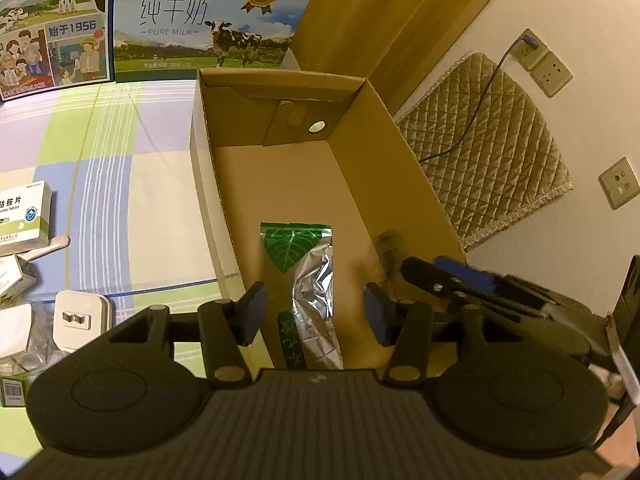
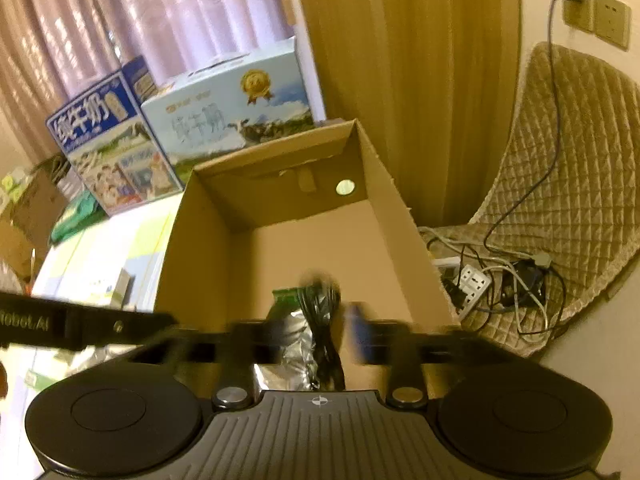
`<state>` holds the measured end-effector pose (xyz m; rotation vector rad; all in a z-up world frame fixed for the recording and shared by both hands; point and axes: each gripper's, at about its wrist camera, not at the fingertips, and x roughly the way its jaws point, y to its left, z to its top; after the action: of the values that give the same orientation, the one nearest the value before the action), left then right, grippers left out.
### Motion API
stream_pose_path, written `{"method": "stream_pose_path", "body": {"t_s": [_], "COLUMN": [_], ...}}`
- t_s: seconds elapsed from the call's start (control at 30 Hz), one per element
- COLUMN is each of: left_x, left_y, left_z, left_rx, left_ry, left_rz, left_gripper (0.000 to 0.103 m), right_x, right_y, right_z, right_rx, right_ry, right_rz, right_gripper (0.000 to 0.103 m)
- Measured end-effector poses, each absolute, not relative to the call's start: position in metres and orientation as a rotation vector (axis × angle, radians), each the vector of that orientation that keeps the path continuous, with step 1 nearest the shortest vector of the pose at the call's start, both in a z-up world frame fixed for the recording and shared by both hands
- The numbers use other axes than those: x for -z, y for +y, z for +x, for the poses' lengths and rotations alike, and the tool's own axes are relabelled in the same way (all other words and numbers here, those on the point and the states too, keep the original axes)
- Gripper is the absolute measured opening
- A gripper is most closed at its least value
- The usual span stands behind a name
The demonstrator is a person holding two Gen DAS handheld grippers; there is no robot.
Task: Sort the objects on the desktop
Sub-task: 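Lower the foil bag and cable into the box and open both tools, then withdraw both tools from the box back over the table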
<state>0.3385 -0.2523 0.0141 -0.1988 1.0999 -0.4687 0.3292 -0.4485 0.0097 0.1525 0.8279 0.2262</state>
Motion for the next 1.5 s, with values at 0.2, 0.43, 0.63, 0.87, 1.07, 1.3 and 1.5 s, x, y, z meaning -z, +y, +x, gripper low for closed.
{"method": "stream_pose_path", "body": {"t_s": [0.2, 0.43, 0.63, 0.87, 1.07, 1.3, 1.5], "left_x": [-0.016, -0.025, -0.036, -0.044, -0.045, -0.042, -0.036], "left_y": [-0.247, -0.233, -0.214, -0.181, -0.145, -0.079, -0.03], "left_z": [0.331, 0.318, 0.298, 0.272, 0.247, 0.224, 0.205], "left_rx": [0.474, 0.468, 0.463, 0.452, 0.446, 0.376, 0.31], "left_ry": [1.08, 1.062, 1.032, 0.998, 0.979, 0.972, 0.955], "left_rz": [-0.152, -0.128, -0.065, -0.045, -0.021, 0.027, 0.082], "left_gripper": [0.049, 0.051, 0.061, 0.077, 0.085, 0.093, 0.096], "right_x": [-0.016, -0.022, -0.026, -0.032, -0.04, -0.047, -0.047], "right_y": [-0.447, -0.44, -0.43, -0.413, -0.389, -0.352, -0.315], "right_z": [0.321, 0.304, 0.284, 0.257, 0.235, 0.213, 0.198], "right_rx": [-0.233, -0.237, -0.242, -0.273, -0.317, -0.432, -0.513], "right_ry": [0.828, 0.838, 0.845, 0.842, 0.831, 0.811, 0.796], "right_rz": [0.129, 0.089, 0.042, -0.01, -0.064, -0.102, -0.162], "right_gripper": [0.063, 0.064, 0.075, 0.089, 0.101, 0.101, 0.101]}}
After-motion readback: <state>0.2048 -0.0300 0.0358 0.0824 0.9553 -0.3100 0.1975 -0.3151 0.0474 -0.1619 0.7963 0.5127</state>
